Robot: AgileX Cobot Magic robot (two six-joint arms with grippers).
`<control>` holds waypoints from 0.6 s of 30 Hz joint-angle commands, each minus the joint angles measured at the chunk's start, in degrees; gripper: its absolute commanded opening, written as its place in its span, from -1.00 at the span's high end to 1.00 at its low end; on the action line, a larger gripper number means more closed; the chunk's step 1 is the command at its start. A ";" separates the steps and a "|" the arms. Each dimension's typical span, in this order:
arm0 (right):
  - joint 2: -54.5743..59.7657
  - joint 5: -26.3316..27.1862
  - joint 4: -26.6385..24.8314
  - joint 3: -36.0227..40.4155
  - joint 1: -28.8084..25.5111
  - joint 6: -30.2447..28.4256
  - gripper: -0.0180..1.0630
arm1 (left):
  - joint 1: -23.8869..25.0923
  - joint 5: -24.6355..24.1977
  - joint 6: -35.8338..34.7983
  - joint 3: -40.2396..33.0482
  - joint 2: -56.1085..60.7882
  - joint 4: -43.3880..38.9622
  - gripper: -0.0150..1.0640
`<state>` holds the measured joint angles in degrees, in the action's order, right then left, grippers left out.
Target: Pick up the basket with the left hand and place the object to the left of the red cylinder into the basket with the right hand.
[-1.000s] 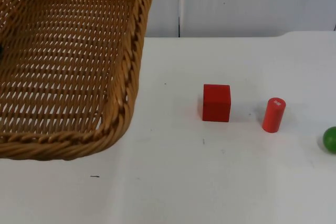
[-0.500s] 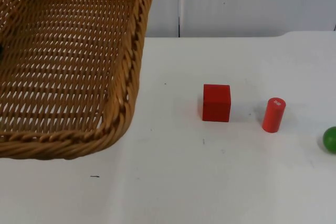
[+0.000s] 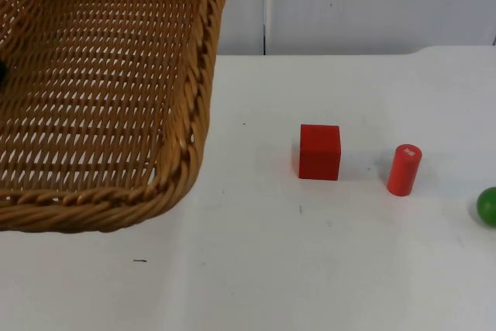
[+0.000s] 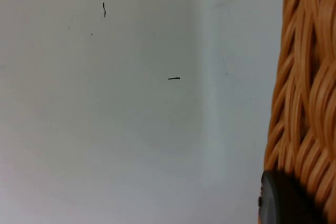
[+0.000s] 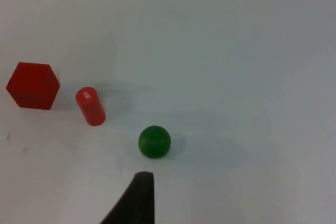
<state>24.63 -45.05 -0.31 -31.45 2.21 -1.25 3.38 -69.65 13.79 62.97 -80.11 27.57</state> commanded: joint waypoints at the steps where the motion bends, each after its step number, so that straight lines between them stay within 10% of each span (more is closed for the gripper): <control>1: 1.95 2.47 0.00 -0.45 -0.13 -0.53 -0.98 | -0.02 -0.31 -0.17 0.06 0.61 2.23 0.98; 18: 24.45 6.58 -0.54 -9.49 -0.13 -0.13 -0.98 | -0.02 -0.31 -0.17 0.06 0.61 2.23 0.98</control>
<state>47.86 -39.24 -0.52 -40.09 2.21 -1.25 3.38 -69.65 13.79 62.97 -80.11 27.90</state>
